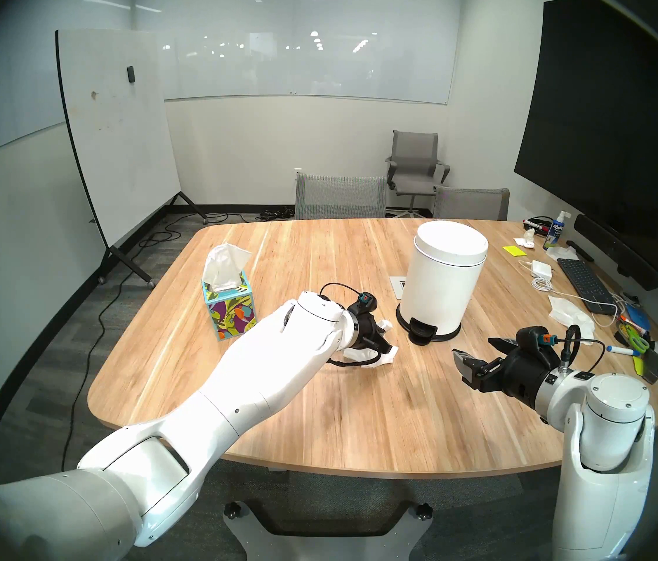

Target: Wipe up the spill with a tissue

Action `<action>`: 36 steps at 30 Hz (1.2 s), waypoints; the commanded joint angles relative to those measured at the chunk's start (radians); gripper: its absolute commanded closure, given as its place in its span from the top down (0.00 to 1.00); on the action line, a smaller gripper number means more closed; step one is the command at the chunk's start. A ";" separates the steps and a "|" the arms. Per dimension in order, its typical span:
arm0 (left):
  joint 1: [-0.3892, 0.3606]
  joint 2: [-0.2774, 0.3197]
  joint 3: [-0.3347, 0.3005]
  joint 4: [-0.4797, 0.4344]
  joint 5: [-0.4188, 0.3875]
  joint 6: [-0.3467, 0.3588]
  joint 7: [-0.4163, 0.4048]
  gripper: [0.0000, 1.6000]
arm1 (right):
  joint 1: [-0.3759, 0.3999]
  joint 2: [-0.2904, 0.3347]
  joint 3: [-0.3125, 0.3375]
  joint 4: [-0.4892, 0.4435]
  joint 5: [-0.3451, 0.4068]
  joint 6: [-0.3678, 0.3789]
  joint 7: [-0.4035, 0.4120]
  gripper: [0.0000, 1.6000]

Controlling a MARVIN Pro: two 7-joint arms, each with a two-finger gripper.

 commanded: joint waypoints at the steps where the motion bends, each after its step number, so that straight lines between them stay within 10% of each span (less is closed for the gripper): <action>1: 0.020 0.026 -0.004 -0.048 0.003 -0.016 -0.001 0.00 | 0.001 0.001 0.003 -0.020 0.001 0.000 0.000 1.00; 21: 0.102 0.129 0.000 -0.143 0.027 -0.038 -0.035 0.00 | 0.001 0.001 0.003 -0.020 0.001 0.000 0.000 1.00; 36: 0.124 0.091 0.041 -0.046 0.077 -0.102 -0.026 0.00 | 0.001 0.001 0.003 -0.020 0.001 -0.001 0.000 1.00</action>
